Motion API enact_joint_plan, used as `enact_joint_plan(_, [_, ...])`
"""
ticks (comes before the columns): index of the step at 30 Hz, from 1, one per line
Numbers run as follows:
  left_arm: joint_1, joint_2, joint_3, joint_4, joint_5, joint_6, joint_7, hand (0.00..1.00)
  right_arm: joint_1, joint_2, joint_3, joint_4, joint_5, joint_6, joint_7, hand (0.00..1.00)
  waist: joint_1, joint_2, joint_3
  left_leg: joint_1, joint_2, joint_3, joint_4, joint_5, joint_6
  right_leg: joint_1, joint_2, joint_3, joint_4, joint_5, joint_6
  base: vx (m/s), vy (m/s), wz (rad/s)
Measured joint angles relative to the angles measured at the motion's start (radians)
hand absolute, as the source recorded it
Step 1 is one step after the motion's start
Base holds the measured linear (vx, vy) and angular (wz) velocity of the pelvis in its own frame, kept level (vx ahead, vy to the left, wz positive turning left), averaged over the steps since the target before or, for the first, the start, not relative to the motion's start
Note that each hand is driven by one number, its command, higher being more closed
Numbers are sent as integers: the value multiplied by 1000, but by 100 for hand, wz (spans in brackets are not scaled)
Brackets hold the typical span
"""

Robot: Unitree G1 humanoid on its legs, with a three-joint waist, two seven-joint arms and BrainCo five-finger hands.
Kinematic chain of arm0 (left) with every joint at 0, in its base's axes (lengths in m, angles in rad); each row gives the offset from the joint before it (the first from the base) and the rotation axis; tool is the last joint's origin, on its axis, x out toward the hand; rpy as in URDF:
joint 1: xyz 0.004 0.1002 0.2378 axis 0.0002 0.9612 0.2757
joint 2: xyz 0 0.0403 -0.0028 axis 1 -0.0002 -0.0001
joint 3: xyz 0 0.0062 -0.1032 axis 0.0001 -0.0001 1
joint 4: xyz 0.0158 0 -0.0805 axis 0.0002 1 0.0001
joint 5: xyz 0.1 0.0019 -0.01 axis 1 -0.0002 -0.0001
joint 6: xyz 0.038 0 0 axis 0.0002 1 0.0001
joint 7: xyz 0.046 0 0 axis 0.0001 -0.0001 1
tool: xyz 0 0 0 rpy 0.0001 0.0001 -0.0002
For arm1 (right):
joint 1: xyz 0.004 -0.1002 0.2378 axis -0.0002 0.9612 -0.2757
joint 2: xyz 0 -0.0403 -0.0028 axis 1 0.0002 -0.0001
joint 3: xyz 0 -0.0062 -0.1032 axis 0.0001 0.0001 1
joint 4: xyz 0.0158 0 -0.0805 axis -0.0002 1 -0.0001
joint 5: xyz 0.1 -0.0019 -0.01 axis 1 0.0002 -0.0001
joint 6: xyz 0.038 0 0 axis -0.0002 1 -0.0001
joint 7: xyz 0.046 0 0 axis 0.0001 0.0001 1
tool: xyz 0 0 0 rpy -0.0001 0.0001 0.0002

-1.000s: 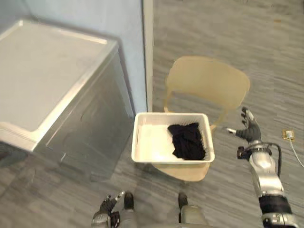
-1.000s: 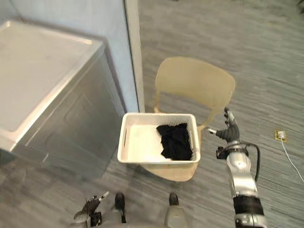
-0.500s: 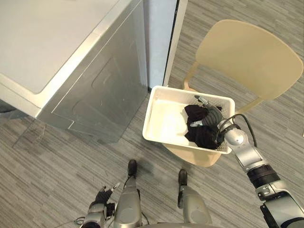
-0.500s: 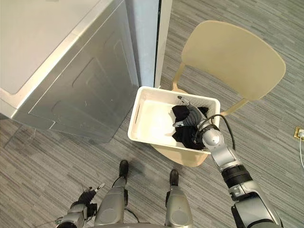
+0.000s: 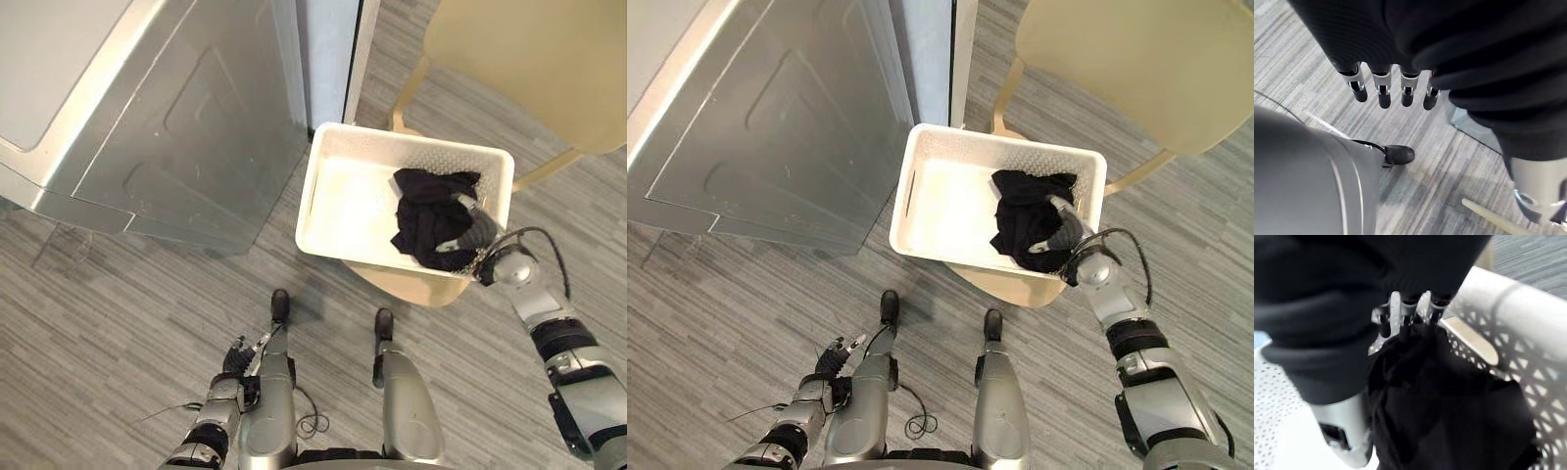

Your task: Pick up the laundry basket with both hands and put the clothes into the washing machine.

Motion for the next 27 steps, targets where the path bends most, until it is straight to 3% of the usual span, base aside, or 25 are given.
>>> enact_joint_plan(6, [-38,-1,-1,39,-37,-14,0,0,-118,-22,1,61,8,-1,-39,0,4,36,17,-63,-5,2,-1,12,3,-79,-3,12,22,0,0,-21,-48,-3])
enact_joint_plan(20, [-130,-85,-51,-59,-185,-66,19,0,-193,-39,27,140,29,-5,-118,0,50,56,25,-244,-7,-11,44,28,1,-259,-7,2,95,-14,-5,14,-62,4])
enact_joint_plan(21, [-140,-93,-44,-63,-214,-69,18,0,-192,-39,32,139,18,-5,-120,100,50,55,24,-269,-7,-23,65,24,-1,-274,-8,-11,116,-24,-7,-38,-53,25])
enact_joint_plan(27, [-143,-98,1,-82,-224,-74,18,0,-174,-28,78,76,-71,-2,-118,100,51,37,15,-346,25,14,142,-1,2,-323,1,-35,163,-42,-26,-81,-68,8])
